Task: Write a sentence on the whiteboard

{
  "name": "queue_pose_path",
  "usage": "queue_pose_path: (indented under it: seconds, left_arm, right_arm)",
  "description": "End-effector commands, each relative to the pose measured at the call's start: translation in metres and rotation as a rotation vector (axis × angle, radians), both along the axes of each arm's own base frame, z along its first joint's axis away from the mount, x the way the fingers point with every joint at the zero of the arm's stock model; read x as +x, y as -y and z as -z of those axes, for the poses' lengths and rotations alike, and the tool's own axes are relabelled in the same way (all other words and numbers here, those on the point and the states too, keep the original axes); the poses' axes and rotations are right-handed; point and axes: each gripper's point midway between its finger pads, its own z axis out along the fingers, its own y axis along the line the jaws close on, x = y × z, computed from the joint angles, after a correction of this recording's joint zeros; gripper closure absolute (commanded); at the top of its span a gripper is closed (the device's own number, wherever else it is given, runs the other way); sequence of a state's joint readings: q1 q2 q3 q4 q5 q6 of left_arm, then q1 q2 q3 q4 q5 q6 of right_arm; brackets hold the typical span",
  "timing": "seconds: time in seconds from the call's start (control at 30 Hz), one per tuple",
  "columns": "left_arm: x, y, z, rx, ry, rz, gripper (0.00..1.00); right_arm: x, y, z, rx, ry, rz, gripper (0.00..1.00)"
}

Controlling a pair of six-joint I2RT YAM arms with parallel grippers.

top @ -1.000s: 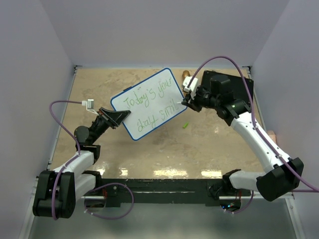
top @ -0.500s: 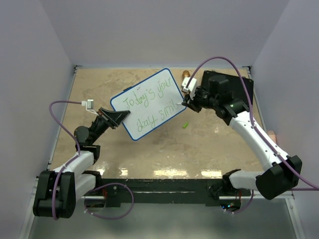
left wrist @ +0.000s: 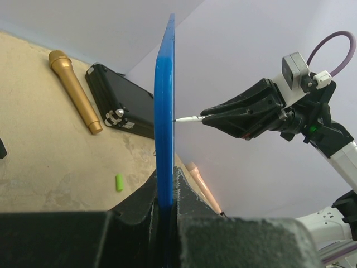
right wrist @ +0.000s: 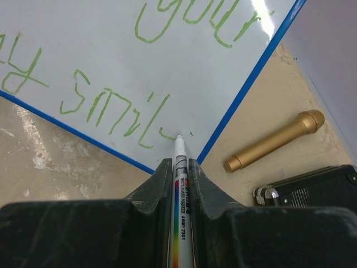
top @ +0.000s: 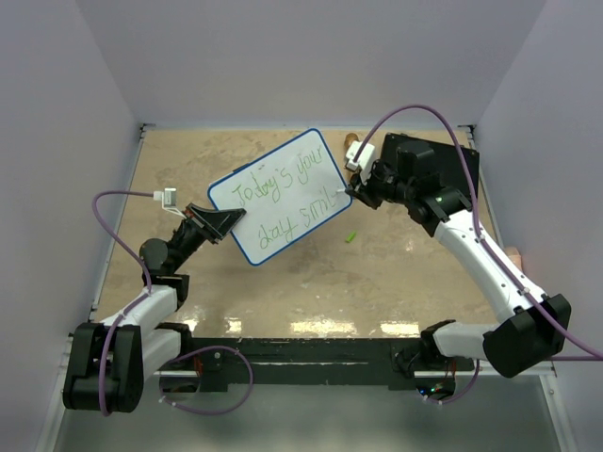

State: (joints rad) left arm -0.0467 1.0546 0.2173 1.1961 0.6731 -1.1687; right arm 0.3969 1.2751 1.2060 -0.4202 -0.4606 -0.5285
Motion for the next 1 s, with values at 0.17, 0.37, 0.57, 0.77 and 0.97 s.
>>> queue_pose_path:
  seconds: [0.17,0.37,0.57,0.77,0.97]
  left_arm:
    - [-0.009,-0.002,-0.038,-0.038,0.157,0.0,1.0]
    - [-0.01,-0.002,-0.038,-0.038,0.157,0.0,1.0]
    - [-0.009,-0.003,-0.038,-0.042,0.158,-0.002,1.0]
    - [-0.01,-0.003,-0.039,-0.044,0.159,-0.003,1.0]
    - [-0.009,-0.003,-0.039,-0.044,0.16,-0.005,1.0]
  right_arm:
    - [0.012,-0.006,-0.028,0.06,0.067,0.004,1.0]
    - [0.009,-0.013,-0.025,0.077,0.044,-0.025,1.0]
    - [0.004,-0.015,-0.017,0.064,0.018,-0.061,1.0]
    - [-0.001,-0.015,-0.009,0.048,-0.007,-0.081,1.0]
    - [-0.009,-0.012,0.005,0.018,-0.041,-0.095,1.0]
